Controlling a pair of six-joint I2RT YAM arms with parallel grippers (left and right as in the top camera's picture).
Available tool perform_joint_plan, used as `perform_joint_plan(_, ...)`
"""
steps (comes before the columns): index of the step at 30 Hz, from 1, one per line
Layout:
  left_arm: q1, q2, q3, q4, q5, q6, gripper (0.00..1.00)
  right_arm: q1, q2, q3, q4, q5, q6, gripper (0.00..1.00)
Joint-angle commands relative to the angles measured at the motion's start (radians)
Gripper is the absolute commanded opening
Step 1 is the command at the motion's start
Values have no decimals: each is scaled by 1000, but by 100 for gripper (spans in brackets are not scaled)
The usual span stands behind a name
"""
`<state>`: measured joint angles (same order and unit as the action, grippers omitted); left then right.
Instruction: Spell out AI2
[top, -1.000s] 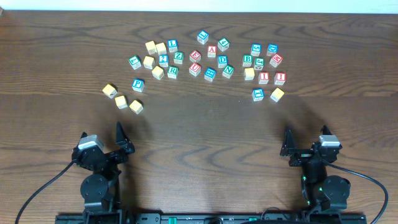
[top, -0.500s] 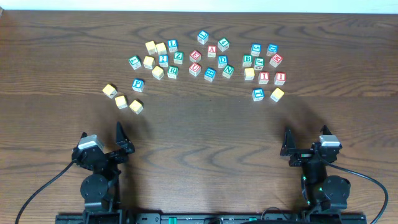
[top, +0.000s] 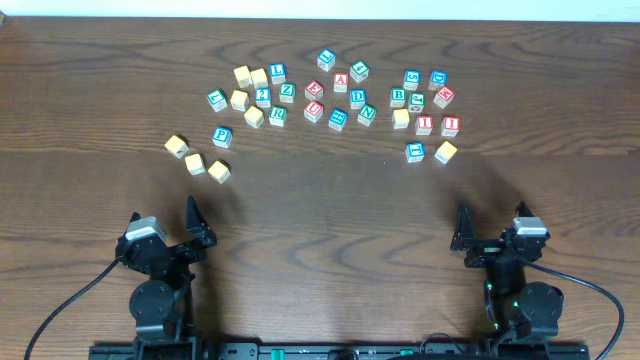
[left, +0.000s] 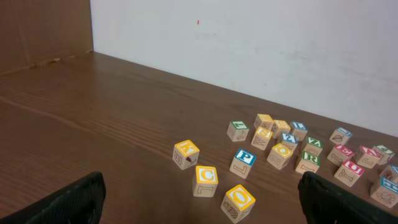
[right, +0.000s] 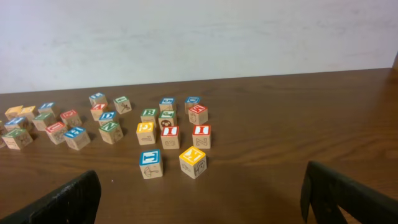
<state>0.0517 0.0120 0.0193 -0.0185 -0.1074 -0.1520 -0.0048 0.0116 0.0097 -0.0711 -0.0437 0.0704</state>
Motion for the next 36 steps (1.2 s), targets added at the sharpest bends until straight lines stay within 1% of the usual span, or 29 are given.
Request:
perform_joint_plan(1,3,-7,-15,-45,-13,18,98,14,-6,-4,0,11,-8,99)
perform_joint_plan(32,3,-7,-15,-43,-13,18,98,14,-6,-4,0,11,-8,99)
perform_joint_plan(36,3,-7,-15,7,18,17,98,14,-6,-4,0,11,-8,99)
